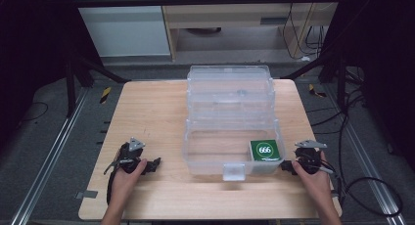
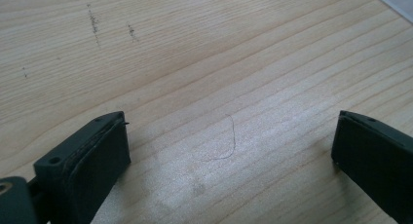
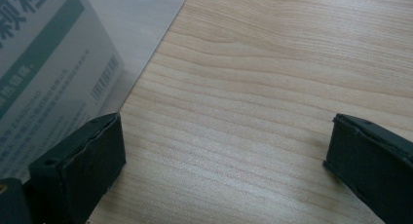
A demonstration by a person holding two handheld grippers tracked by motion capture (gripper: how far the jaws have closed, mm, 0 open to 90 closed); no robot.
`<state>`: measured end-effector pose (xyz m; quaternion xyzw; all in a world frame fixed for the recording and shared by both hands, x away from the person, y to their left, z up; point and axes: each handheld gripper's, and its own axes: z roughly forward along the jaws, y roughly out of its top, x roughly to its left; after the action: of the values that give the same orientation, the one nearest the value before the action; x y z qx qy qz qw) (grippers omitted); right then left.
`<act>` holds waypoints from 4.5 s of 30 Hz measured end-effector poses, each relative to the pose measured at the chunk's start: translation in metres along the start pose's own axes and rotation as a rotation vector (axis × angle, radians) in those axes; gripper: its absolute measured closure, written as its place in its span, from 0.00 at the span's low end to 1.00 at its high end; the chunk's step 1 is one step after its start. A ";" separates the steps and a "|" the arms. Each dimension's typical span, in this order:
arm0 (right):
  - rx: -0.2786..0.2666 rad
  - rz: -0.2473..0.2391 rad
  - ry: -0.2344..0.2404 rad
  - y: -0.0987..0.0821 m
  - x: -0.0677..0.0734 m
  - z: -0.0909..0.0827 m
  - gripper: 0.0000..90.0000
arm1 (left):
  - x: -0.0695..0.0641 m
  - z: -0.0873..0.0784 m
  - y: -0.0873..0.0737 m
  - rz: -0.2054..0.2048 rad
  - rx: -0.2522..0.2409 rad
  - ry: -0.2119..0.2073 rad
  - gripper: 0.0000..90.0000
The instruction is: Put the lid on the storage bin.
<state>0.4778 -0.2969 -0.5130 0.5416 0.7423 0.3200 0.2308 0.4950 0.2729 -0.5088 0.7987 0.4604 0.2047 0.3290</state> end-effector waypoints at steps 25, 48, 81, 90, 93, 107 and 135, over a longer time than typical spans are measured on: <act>0.228 -0.500 0.097 0.100 -0.013 -0.086 0.14 | -0.041 -0.074 0.101 0.500 0.206 -0.223 0.06; 0.189 -0.913 0.098 0.266 0.041 -0.102 0.50 | -0.141 -0.069 0.155 0.830 0.277 -0.336 0.11; 0.285 -1.101 0.183 0.286 0.087 -0.035 0.60 | -0.185 -0.026 0.167 0.944 0.397 -0.421 0.27; 0.332 -1.121 0.205 0.283 0.089 -0.021 0.67 | -0.185 -0.018 0.165 0.959 0.431 -0.423 0.36; 0.339 -1.121 0.218 0.282 0.089 -0.018 0.72 | -0.186 -0.018 0.164 0.967 0.444 -0.439 0.44; 0.365 -1.163 0.220 0.279 0.096 -0.013 0.85 | -0.183 -0.017 0.162 0.952 0.464 -0.447 0.67; 0.353 -1.188 0.215 0.277 0.100 -0.015 0.90 | -0.180 -0.010 0.144 0.883 0.444 -0.451 0.93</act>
<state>0.6182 -0.1477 -0.3013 0.0314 0.9772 0.0622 0.2004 0.4862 0.0681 -0.4031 0.9905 0.0314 0.0448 0.1258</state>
